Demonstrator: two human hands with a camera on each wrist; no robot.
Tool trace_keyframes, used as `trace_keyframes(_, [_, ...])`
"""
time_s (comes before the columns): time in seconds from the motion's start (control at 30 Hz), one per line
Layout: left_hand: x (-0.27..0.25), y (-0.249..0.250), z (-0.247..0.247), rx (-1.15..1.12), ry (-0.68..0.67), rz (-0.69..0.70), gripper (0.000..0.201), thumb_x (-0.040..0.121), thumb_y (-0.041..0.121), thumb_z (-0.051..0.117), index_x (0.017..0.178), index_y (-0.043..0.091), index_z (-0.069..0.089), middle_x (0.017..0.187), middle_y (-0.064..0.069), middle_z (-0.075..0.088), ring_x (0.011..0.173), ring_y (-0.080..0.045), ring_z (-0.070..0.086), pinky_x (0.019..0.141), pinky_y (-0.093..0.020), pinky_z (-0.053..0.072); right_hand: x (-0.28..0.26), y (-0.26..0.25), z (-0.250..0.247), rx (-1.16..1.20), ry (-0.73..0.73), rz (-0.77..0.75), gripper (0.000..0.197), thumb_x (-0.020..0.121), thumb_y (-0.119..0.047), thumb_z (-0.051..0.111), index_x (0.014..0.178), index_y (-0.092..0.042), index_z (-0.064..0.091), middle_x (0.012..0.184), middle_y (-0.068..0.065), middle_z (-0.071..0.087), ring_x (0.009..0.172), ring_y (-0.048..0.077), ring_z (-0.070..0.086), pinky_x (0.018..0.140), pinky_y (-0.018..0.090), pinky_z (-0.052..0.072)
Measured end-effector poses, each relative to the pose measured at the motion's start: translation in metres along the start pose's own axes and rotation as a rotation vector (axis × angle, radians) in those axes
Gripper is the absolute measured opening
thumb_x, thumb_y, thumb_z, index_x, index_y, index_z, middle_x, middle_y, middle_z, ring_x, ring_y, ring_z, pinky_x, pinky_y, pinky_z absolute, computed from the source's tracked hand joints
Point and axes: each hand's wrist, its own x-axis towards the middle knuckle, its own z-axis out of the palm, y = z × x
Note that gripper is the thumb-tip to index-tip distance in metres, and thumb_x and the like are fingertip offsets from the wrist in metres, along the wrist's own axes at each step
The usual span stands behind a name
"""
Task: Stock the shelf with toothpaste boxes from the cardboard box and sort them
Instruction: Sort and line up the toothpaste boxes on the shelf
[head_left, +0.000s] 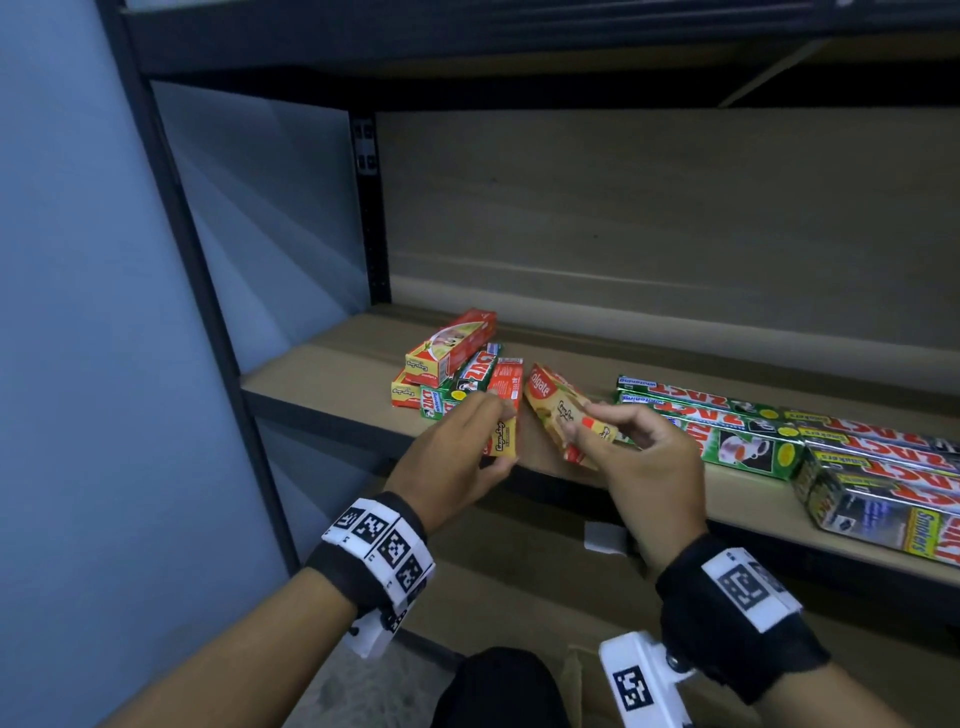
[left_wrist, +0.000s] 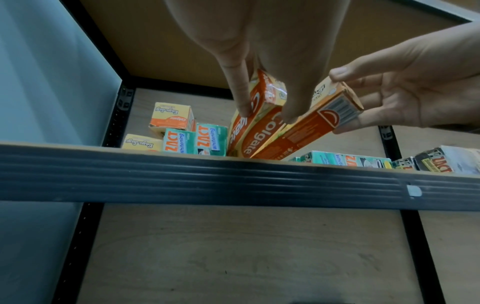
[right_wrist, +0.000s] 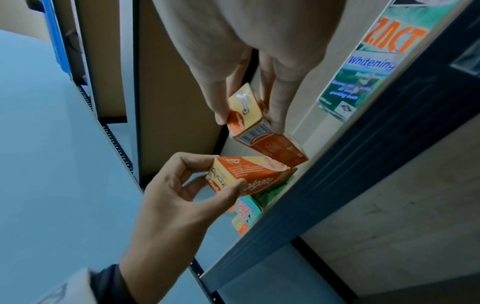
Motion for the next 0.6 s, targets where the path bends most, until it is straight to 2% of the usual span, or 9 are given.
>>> trace_keyframes(0.07, [-0.001, -0.002, -0.005, -0.009, 0.025, 0.025, 0.044, 0.084, 0.021, 0.076, 0.122, 0.011, 0.056, 0.123, -0.002, 0.058, 0.116, -0.015, 0.057, 0.088, -0.032, 0.057, 0.000, -0.007, 0.003, 0.094, -0.007, 0.010, 0.016, 0.075, -0.016, 0.086, 0.088, -0.018, 0.077, 0.097, -0.008, 0.076, 0.097, 0.002, 0.070, 0.083, 0.027, 0.058])
trace_keyframes(0.13, [0.000, -0.002, -0.010, -0.018, 0.043, 0.055, 0.043, 0.083, 0.020, 0.077, 0.120, 0.010, 0.057, 0.122, -0.003, 0.059, 0.114, -0.013, 0.057, 0.088, -0.028, 0.056, -0.001, -0.013, 0.007, 0.087, -0.035, -0.039, 0.017, 0.074, -0.013, 0.086, 0.087, -0.015, 0.076, 0.098, -0.006, 0.076, 0.099, -0.001, 0.068, 0.083, 0.023, 0.058])
trace_keyframes(0.23, [0.008, -0.003, -0.017, -0.009, 0.091, 0.097, 0.043, 0.081, 0.020, 0.078, 0.117, 0.008, 0.058, 0.118, -0.004, 0.060, 0.111, -0.013, 0.058, 0.088, -0.024, 0.054, 0.001, -0.017, 0.015, 0.004, -0.053, -0.121, 0.018, 0.074, -0.015, 0.087, 0.086, -0.017, 0.075, 0.101, -0.007, 0.075, 0.105, -0.003, 0.066, 0.088, 0.028, 0.058])
trace_keyframes(0.3, [0.014, -0.007, -0.023, -0.007, 0.146, 0.114, 0.044, 0.078, 0.018, 0.081, 0.115, 0.007, 0.059, 0.116, -0.005, 0.060, 0.110, -0.014, 0.058, 0.090, -0.025, 0.051, 0.006, -0.018, 0.020, -0.003, -0.043, -0.159, 0.018, 0.074, -0.014, 0.087, 0.086, -0.018, 0.074, 0.101, -0.007, 0.075, 0.109, 0.000, 0.065, 0.091, 0.035, 0.057])
trace_keyframes(0.37, [0.019, -0.011, -0.033, -0.004, 0.191, 0.128, 0.044, 0.077, 0.017, 0.083, 0.113, 0.006, 0.059, 0.115, -0.005, 0.061, 0.110, -0.016, 0.059, 0.092, -0.026, 0.050, 0.010, -0.023, 0.024, 0.026, -0.037, -0.185, 0.019, 0.075, -0.013, 0.086, 0.087, -0.017, 0.073, 0.103, -0.005, 0.075, 0.112, 0.002, 0.065, 0.092, 0.038, 0.057])
trace_keyframes(0.53, [0.026, -0.030, -0.067, -0.014, 0.235, 0.089, 0.045, 0.077, 0.015, 0.083, 0.115, 0.005, 0.059, 0.116, -0.006, 0.058, 0.110, -0.020, 0.061, 0.083, -0.037, 0.058, 0.023, -0.040, 0.048, 0.092, -0.028, -0.238, 0.018, 0.076, -0.011, 0.085, 0.087, -0.011, 0.071, 0.105, -0.002, 0.074, 0.108, -0.001, 0.066, 0.089, 0.030, 0.058])
trace_keyframes(0.6, [0.024, -0.043, -0.080, -0.015, 0.233, 0.070, 0.045, 0.078, 0.015, 0.083, 0.114, 0.005, 0.058, 0.116, -0.007, 0.057, 0.108, -0.019, 0.061, 0.079, -0.038, 0.059, 0.030, -0.046, 0.063, 0.102, -0.037, -0.230, 0.018, 0.075, -0.012, 0.085, 0.086, -0.013, 0.071, 0.104, -0.004, 0.074, 0.106, -0.002, 0.066, 0.088, 0.030, 0.058])
